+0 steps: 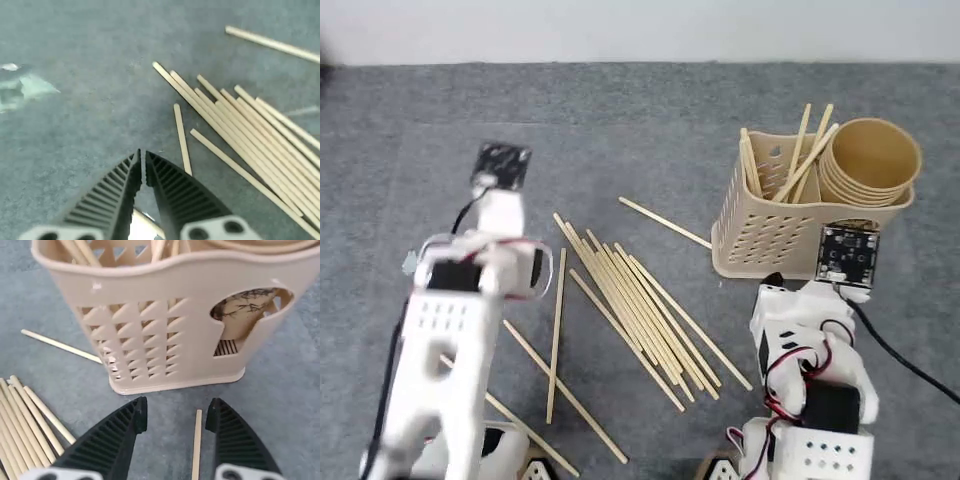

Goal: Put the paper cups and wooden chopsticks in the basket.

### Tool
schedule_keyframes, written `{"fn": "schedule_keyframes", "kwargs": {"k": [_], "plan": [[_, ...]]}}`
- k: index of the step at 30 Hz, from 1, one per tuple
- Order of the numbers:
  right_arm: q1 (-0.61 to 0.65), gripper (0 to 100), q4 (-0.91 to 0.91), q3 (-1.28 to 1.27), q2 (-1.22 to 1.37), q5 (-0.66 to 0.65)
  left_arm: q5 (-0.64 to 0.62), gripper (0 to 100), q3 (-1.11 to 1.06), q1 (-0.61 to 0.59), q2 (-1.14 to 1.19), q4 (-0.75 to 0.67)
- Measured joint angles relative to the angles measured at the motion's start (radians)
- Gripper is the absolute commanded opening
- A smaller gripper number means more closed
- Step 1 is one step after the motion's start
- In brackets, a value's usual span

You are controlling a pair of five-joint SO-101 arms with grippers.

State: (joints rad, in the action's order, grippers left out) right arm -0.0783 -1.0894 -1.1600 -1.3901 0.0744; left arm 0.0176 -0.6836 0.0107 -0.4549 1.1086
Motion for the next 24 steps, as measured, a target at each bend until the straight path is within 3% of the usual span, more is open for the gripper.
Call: {"fn": "schedule_keyframes", "kwargs": {"k": [6, 14, 21, 24], "plan": [[0.006, 20.4, -0.003, -0.012, 0.000, 0.000, 0.002, 2, 0.331, 0.017, 0.439, 0.141], [0.006, 20.4, -0.003, -0.035, 0.000, 0.000, -0.106, 2, 0.749, 0.015, 0.904, 0.385], [0.006, 20.4, -0.003, -0.035, -0.006, 0.000, -0.127, 22, 0.987, 0.015, 1.054, 0.540], [0.006, 20.4, -0.003, -0.035, -0.006, 0.000, -0.152, 23, 1.036, 0.015, 1.056, 0.565]]}}
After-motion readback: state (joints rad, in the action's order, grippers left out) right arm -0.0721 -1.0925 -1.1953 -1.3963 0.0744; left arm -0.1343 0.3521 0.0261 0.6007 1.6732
